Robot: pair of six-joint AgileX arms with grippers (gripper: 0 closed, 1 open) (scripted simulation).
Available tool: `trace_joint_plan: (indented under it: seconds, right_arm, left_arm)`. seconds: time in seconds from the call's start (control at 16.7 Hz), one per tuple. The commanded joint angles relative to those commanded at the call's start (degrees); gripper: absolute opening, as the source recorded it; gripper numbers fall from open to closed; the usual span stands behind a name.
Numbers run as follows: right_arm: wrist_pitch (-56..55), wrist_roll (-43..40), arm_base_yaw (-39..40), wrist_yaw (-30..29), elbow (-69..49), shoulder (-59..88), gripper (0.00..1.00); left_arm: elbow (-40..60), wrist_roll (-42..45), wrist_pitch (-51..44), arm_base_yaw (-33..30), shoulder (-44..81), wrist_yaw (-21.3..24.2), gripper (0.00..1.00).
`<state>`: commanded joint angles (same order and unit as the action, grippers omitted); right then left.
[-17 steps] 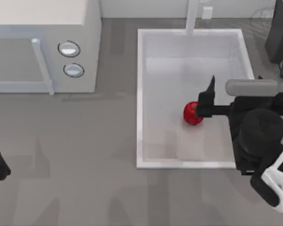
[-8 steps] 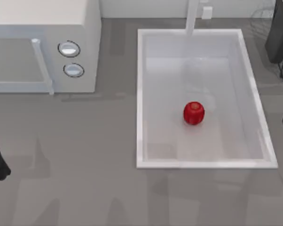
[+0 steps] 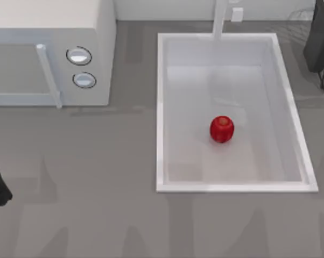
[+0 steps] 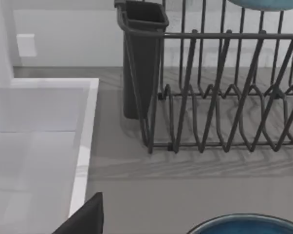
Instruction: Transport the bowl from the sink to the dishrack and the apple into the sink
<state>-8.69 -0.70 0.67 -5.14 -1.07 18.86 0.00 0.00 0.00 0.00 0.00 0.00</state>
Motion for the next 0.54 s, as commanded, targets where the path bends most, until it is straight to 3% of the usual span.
trace_joint_plan:
  seconds: [0.24,0.54]
  right_arm:
    - [7.1,0.4,-0.8,3.8,1.2,-14.2,1.00]
    - [8.7,0.7,-0.7,5.1,1.1,-18.9,1.00]
  left_arm:
    - [0.0,0.0,0.0,0.0,0.0,0.0,1.00]
    - [0.0,0.0,0.0,0.0,0.0,0.0,1.00]
